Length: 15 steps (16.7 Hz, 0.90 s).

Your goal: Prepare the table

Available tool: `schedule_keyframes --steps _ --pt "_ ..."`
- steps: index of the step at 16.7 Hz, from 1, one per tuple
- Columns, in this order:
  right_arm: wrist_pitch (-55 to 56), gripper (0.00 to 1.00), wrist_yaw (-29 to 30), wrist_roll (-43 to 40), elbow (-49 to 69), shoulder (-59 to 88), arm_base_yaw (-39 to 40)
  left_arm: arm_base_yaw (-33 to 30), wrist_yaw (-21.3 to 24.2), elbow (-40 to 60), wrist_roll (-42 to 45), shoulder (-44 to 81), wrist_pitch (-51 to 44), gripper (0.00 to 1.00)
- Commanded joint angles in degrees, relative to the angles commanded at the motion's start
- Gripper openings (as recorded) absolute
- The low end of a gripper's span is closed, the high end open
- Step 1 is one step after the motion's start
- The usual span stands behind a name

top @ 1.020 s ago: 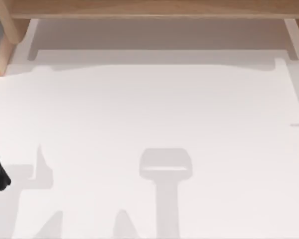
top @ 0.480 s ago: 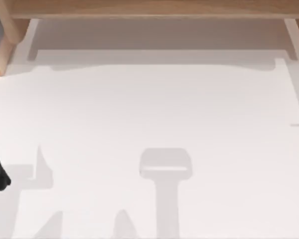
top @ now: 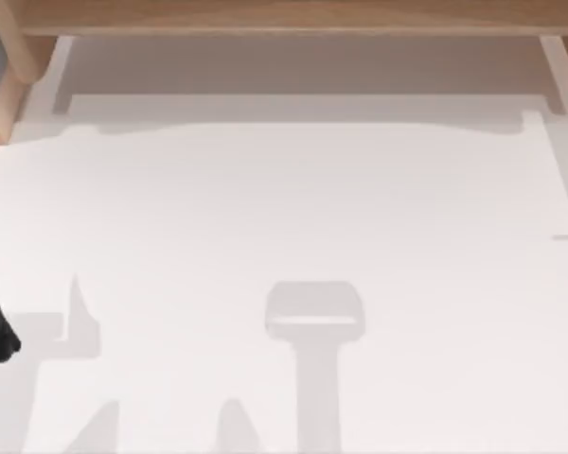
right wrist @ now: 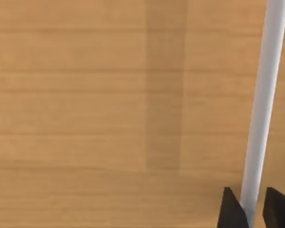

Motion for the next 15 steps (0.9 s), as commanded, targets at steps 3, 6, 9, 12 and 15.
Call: schedule_keyframes --steps 3,6,9,12,15 --pt "0.0 0.0 0.0 0.0 0.0 0.0 0.0 0.0 0.0 0.0 0.0 0.0 0.0 1.0" --pt "0.0 0.0 0.0 0.0 0.0 0.0 0.0 0.0 0.0 0.0 0.0 0.0 0.0 1.0" --pt "-0.13 0.0 0.04 0.1 -0.05 0.12 -0.1 0.0 0.0 0.0 0.0 0.0 0.0 1.0" --pt "-1.34 0.0 0.94 0.08 1.97 0.8 1.12 0.0 0.0 0.0 0.0 0.0 0.0 1.0" --pt "-4.44 0.0 3.52 0.11 6.91 2.6 3.79 0.0 0.0 0.0 0.0 0.0 0.0 1.0"
